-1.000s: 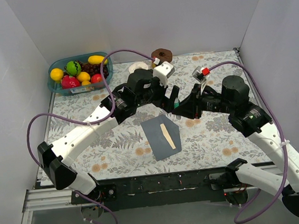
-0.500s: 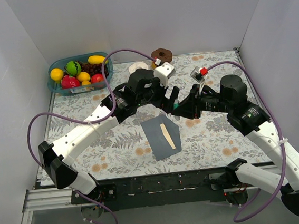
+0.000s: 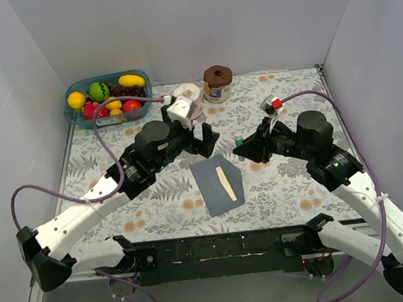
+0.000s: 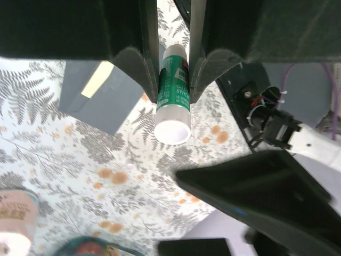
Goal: Place the letter into the envelope and seal it
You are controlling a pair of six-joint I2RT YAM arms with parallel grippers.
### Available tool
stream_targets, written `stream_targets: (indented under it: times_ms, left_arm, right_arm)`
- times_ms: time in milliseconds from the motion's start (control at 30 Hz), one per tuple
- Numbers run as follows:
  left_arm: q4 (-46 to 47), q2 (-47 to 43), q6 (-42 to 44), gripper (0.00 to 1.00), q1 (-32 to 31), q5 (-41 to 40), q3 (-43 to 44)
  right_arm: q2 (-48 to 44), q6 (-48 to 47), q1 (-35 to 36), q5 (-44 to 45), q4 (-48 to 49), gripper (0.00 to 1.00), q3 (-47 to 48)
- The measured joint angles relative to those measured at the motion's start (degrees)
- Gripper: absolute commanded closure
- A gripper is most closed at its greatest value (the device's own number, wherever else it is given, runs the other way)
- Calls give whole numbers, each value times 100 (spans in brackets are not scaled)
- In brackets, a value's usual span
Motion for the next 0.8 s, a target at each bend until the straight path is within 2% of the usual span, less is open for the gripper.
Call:
stream_targets:
  times_ms: [167, 400, 800]
  left_arm:
    - [1185, -1104, -157, 2, 240, -90, -1735]
    - [2258, -1589, -162, 2, 234, 315, -3926]
    - [3862, -1668, 28, 2, 238, 313, -5204]
  right_arm:
    - [-168, 26, -2, 588, 273, 99, -710]
    - [-634, -15, -2, 1434, 197, 99, -1226]
    - [-1062, -229, -7, 1746, 85, 99, -1539]
